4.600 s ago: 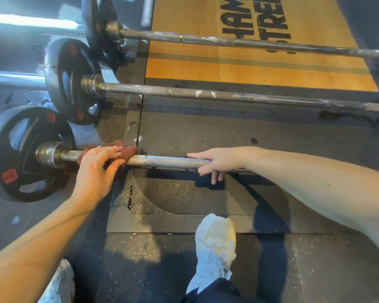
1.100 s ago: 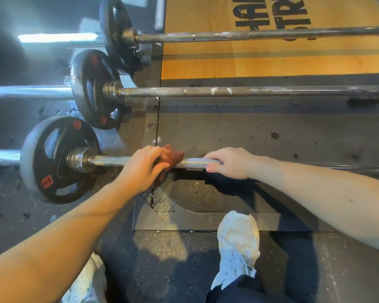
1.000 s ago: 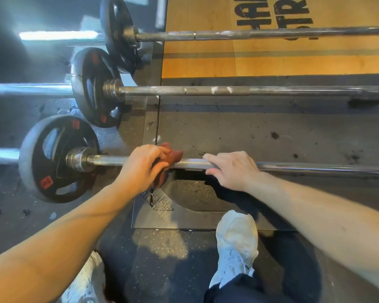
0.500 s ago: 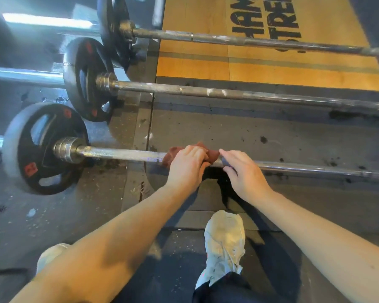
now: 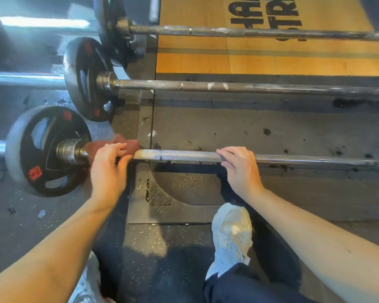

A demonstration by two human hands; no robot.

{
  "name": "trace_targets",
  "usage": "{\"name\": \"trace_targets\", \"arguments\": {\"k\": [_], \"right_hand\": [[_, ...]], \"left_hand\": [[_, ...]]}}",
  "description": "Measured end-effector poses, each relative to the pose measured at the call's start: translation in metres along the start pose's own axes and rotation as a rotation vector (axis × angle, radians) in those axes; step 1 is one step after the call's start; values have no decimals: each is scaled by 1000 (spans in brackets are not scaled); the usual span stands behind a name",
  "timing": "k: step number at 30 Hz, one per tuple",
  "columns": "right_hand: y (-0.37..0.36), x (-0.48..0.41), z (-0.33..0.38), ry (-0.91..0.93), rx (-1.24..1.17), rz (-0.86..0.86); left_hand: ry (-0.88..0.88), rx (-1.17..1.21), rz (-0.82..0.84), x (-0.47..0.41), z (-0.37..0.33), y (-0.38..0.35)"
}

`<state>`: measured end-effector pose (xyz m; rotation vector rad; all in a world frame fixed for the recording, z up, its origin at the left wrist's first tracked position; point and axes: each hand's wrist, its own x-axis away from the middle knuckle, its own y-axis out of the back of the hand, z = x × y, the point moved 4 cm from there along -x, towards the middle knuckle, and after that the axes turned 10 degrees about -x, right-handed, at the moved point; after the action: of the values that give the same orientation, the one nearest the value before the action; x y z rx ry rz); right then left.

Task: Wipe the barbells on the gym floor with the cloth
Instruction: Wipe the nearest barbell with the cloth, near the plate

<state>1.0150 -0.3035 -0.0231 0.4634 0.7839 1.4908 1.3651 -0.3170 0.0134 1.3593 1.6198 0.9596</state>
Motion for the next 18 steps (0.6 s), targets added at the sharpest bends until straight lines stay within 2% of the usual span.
{"name": "trace_targets", "arguments": {"k": [2, 5, 7, 9, 11, 13, 16, 18], "right_hand": [[4, -1, -1, -15, 3, 13], [15, -1, 1, -33, -16, 50], [23, -1, 12, 2, 12, 45], [23, 2, 27, -62, -55, 35], [18, 6, 42, -280, -304, 47], [10, 5, 59, -485, -671, 68], [-2, -2, 81, -554, -1162, 70], [-5, -4, 85, -608, -1217, 21]], "left_hand": [[-95, 55, 45, 5, -49, -22], [-101, 160, 122, 13, -113, -53], [-117, 195, 131, 14, -134, -62], [-92, 265, 123, 11, -138, -59], [-44, 329, 80, 9, -137, -53], [15, 473, 103, 8, -138, -50], [57, 721, 252, 10, -144, -47], [-50, 712, 304, 11, -149, -42]]}}
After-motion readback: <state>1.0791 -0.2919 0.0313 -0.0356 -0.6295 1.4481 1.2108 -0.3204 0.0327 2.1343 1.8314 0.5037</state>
